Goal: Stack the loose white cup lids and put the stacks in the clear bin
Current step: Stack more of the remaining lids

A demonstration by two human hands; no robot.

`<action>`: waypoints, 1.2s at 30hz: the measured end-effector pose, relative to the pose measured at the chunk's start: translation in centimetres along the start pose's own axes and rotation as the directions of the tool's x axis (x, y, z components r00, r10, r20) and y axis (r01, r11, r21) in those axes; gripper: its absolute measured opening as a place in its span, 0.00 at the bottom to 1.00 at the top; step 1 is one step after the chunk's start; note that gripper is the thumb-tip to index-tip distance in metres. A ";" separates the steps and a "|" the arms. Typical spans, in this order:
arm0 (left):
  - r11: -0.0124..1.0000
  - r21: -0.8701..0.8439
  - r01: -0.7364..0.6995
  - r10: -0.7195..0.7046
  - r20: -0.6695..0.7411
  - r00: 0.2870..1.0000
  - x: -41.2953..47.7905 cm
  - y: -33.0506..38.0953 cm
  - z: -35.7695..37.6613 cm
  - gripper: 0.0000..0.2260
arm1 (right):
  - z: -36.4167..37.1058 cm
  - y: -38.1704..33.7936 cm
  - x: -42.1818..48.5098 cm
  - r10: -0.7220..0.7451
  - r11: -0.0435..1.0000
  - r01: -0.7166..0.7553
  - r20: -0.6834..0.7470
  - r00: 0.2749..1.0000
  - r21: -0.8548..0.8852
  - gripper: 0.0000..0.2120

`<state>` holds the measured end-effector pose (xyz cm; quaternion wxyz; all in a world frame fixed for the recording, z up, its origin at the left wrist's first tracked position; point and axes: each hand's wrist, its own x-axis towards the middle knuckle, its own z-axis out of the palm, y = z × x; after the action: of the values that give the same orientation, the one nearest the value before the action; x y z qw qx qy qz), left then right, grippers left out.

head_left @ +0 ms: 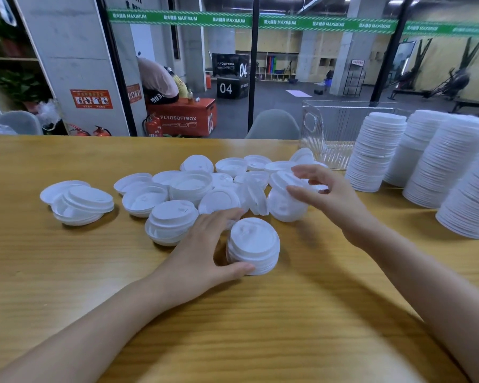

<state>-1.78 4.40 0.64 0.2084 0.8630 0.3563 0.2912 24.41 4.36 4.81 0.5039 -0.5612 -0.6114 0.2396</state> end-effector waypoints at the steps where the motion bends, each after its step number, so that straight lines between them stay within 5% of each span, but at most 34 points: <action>1: 1.000 -0.012 0.009 -0.009 -0.009 1.000 0.0 0.0 -0.2 0.33 | 0.1 -0.4 -0.8 -0.028 1.000 0.028 0.041 0.999 0.007 0.16; 7: 0.999 -0.040 0.021 -0.024 -0.083 0.996 0.0 -0.5 -1.3 0.39 | 2.3 -1.1 -3.7 -0.148 0.972 0.198 0.327 0.933 -0.127 0.21; 16: 1.000 -0.014 -0.013 0.013 0.000 1.000 -0.1 -0.6 -1.4 0.39 | 3.7 -0.5 -3.6 -0.208 0.943 0.290 0.389 0.898 -0.166 0.21; 25: 0.993 0.034 -0.117 0.118 -0.029 0.993 -0.1 -0.4 -1.3 0.28 | 4.1 0.3 -3.5 -0.223 0.931 0.313 0.387 0.895 -0.186 0.23; 29: 0.979 0.080 -0.188 0.194 -0.080 0.978 -0.2 -0.3 -1.1 0.23 | 2.8 0.3 -3.1 -0.235 0.950 0.277 0.251 0.939 -0.146 0.21; 32: 0.969 0.094 -0.227 0.234 -0.073 0.969 -0.4 -0.1 -1.1 0.20 | 1.1 1.8 -2.1 -0.248 0.916 0.265 0.095 0.964 -0.301 0.17; 36: 0.965 0.127 -0.231 0.234 -0.008 0.972 -0.4 -0.2 -1.1 0.18 | -0.1 4.4 -0.9 -0.098 0.851 0.117 0.063 0.993 -0.512 0.24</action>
<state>-2.86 4.38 1.19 0.1142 0.9068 0.2726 0.3007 26.31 4.66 0.71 0.3375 -0.6362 -0.6921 0.0485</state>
